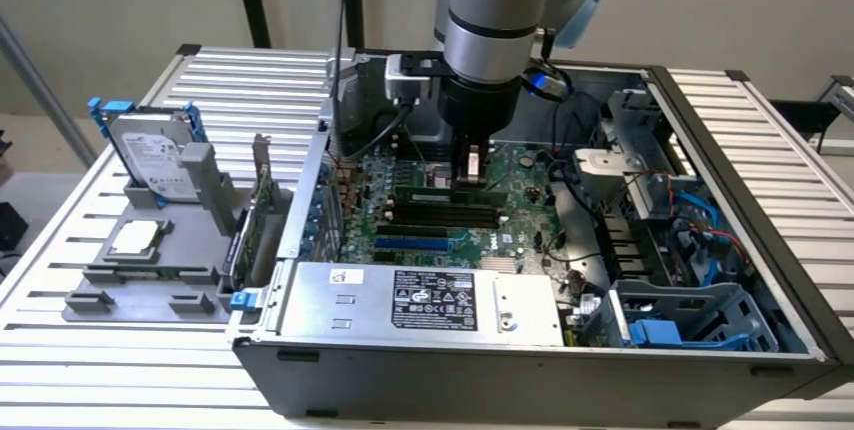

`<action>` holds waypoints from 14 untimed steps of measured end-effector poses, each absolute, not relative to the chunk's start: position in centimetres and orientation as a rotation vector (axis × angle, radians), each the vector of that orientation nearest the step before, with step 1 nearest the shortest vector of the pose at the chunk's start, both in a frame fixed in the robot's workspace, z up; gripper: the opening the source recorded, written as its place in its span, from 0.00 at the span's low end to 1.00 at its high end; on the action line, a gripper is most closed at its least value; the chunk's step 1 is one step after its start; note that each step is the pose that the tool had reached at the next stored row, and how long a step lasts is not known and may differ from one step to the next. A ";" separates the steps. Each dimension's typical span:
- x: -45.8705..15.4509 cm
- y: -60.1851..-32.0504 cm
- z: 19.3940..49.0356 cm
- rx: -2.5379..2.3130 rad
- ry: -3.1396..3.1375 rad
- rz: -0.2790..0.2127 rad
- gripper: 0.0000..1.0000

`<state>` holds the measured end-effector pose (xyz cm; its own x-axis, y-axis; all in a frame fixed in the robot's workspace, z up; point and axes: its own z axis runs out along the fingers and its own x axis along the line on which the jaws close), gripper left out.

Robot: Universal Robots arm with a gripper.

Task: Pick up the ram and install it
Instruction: 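Insert the ram into the slot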

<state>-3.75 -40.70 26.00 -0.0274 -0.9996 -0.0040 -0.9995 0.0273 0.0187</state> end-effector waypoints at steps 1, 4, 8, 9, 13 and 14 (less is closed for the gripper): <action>-3.8 -40.7 25.8 2.178 -2.250 -0.025 0.14; -3.8 -40.5 25.3 2.171 -2.258 -0.025 0.14; -3.8 -40.4 24.7 2.171 -2.259 -0.022 0.14; -3.8 -40.4 24.6 2.171 -2.259 -0.022 0.14; -3.8 -40.3 24.2 2.176 -2.255 -0.022 0.14; -3.8 -40.3 24.1 2.179 -2.253 -0.021 0.14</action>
